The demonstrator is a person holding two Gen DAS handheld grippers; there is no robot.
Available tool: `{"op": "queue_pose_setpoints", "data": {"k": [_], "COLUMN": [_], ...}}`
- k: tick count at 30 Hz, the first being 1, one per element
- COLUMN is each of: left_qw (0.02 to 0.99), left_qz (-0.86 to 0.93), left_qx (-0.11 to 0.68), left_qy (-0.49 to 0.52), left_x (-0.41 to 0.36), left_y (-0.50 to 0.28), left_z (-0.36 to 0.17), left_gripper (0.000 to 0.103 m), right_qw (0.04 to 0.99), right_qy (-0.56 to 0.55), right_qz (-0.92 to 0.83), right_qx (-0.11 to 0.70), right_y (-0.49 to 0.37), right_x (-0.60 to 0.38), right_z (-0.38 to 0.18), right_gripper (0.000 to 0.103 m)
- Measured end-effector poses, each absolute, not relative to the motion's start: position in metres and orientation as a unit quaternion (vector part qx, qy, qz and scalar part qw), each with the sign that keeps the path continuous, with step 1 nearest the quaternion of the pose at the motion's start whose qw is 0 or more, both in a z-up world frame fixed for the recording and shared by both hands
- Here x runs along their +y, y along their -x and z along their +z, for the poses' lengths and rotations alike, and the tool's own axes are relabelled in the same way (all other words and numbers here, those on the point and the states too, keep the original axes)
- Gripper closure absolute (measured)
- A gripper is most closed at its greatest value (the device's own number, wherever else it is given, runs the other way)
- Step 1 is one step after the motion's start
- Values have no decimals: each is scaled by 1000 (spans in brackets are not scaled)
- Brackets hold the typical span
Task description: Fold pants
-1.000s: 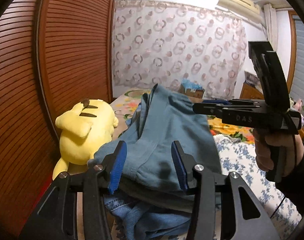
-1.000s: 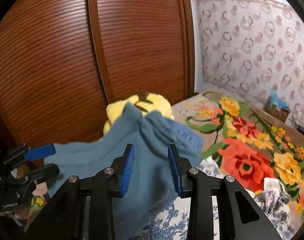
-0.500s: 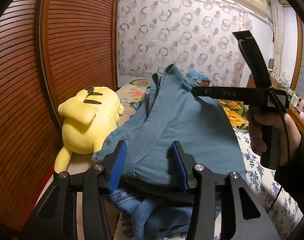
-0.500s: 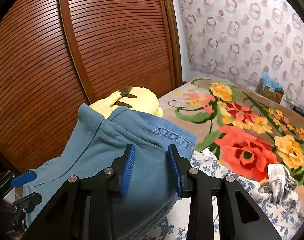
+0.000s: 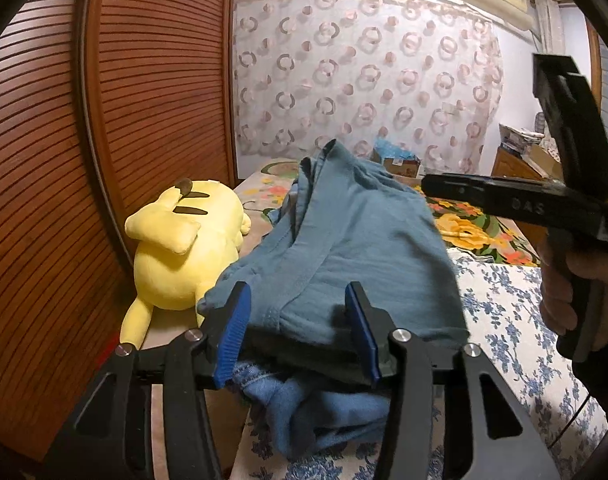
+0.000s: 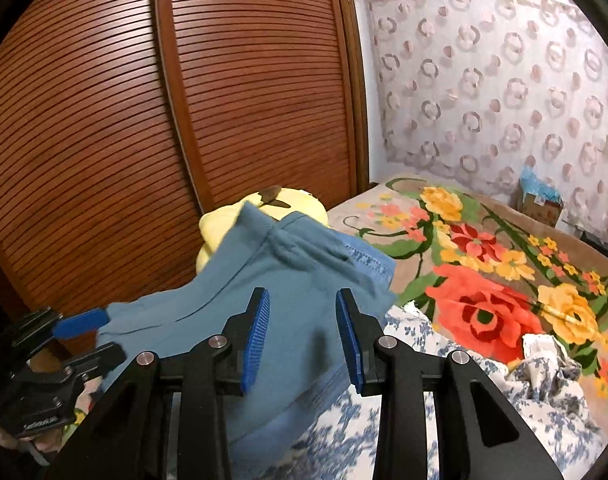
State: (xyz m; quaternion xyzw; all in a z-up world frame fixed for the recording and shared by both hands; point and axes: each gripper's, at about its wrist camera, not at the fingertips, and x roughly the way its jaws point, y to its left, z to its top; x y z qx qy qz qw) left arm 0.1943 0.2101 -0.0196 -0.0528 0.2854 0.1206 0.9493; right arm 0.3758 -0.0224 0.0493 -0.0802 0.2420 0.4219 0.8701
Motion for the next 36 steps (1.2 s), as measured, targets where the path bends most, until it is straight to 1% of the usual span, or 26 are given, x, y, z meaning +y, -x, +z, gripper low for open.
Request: {"op": "queue_pose_setpoints", "data": {"k": [4, 6, 8, 10, 12, 15, 16, 17, 19, 23, 26, 27, 31, 32, 36], "left_qw": [950, 951, 952, 954, 955, 954, 954, 954, 954, 956, 954, 953, 954, 954, 953], "left_qz": [113, 109, 106, 103, 100, 103, 104, 104, 103, 97, 93, 93, 85, 87, 91], "left_qx": [287, 287, 284, 279, 275, 278, 279, 277, 277, 274, 282, 285, 283, 282, 285], "left_qy": [43, 42, 43, 44, 45, 48, 47, 46, 43, 38, 37, 38, 47, 46, 38], "left_x": [201, 196, 192, 190, 187, 184, 183, 182, 179, 172, 167, 165, 160, 159, 152], "left_y": [-186, -183, -177, -172, -168, -164, -162, -161, -158, -152, -151, -151, -148, -147, -145], "left_z": [-15, -12, -9, -6, -2, 0, 1, 1, 2, 4, 3, 3, 4, 3, 2], "left_gripper": [50, 47, 39, 26, 24, 17, 11, 9, 1, 0, 0, 0, 0, 0, 0], "right_qw": [872, 872, 874, 875, 875, 877, 877, 877, 878, 881, 883, 883, 885, 886, 890], "right_qy": [75, 74, 76, 77, 77, 76, 75, 74, 71, 69, 65, 64, 54, 53, 57], "right_qz": [421, 420, 418, 416, 414, 411, 410, 410, 407, 399, 392, 391, 383, 380, 366], "right_qx": [241, 240, 238, 238, 239, 237, 237, 239, 241, 244, 248, 250, 258, 261, 265], "right_y": [-357, -349, -339, -331, -325, -314, -311, -309, -303, -296, -291, -288, -280, -277, -264], "right_x": [-38, -45, -51, -55, -61, -68, -70, -73, -77, -82, -87, -87, -96, -97, -106], "right_z": [52, 53, 54, 54, 54, 54, 54, 53, 51, 51, 49, 49, 48, 48, 47], "right_gripper": [67, 67, 67, 67, 67, 67, 67, 67, 67, 66, 57, 52, 38, 33, 29]}}
